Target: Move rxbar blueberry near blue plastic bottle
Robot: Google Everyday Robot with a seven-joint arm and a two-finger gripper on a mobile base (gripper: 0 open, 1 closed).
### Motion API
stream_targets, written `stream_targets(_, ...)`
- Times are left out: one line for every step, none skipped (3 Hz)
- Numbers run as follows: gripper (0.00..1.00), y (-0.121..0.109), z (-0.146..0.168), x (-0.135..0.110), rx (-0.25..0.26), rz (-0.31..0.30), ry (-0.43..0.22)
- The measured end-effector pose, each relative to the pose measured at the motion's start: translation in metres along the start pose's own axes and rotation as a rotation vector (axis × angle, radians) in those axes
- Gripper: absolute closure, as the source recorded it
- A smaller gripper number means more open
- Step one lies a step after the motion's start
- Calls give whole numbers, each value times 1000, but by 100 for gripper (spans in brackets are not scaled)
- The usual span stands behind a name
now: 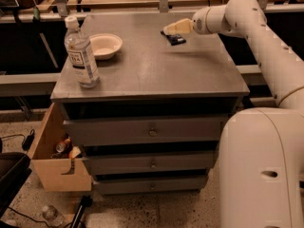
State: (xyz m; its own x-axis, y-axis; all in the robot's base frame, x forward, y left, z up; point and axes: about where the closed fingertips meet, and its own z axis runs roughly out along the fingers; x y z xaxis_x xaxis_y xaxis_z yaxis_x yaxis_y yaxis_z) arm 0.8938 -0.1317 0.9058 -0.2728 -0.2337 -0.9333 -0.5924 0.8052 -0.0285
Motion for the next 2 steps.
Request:
stream_targets(0,22,17,4,-56,21,1)
stream_targets(0,33,39,19,-59,19,55)
